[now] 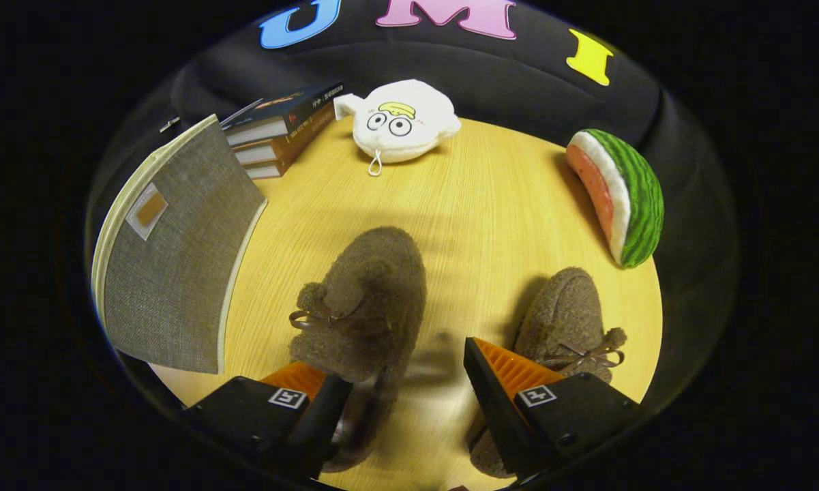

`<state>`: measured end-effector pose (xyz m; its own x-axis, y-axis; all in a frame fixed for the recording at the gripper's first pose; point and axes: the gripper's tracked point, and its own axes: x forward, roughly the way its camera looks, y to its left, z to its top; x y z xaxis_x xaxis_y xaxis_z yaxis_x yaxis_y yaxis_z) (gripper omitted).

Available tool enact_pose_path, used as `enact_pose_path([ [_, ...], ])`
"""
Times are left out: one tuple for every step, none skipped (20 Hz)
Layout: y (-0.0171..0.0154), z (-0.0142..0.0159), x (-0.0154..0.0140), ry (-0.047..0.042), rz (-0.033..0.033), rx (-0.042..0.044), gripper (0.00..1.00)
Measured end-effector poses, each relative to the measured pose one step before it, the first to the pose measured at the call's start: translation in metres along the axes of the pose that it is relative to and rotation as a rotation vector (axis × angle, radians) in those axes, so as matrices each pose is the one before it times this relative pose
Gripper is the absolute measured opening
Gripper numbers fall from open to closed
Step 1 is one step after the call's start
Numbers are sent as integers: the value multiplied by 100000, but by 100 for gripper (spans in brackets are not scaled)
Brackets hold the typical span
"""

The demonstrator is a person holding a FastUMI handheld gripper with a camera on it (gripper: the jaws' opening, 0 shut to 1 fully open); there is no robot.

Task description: Open the storage box then place both shoes into the box .Put the left shoe in first, then the right shoe, with the right side of both shoes facing outward in a uniform manner.

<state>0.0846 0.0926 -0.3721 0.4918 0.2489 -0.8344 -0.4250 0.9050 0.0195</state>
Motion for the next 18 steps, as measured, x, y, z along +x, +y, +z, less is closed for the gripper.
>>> enact_pose_path([
  [207,306,28,-412,1027,1950,85],
  [312,2,134,271,1179,1145,79],
  [274,-80,43,681,951,638,71],
  [452,-147,58,1319,1107,567,63],
  [61,-56,135,402,-437,-716,53],
  [107,62,34,89,321,-1162,43],
  [3,14,-69,76,203,-624,37],
  [-207,61,-36,92,-458,-309,35],
  [-267,-2,34,-251,-74,1288,32],
  [-143,28,-41,-179,127,842,25],
  [-22,119,-76,-322,1034,-239,15],
  [-189,13,-68,-656,744,166,12],
  [52,-105,26,806,815,360,7],
  [5,-36,-59,147,727,1158,7],
  [-7,-74,-74,699,457,727,5],
  [71,-111,-261,696,434,111,5],
  [16,38,-386,5,-110,453,5],
  [97,136,-537,-482,-115,672,5],
])
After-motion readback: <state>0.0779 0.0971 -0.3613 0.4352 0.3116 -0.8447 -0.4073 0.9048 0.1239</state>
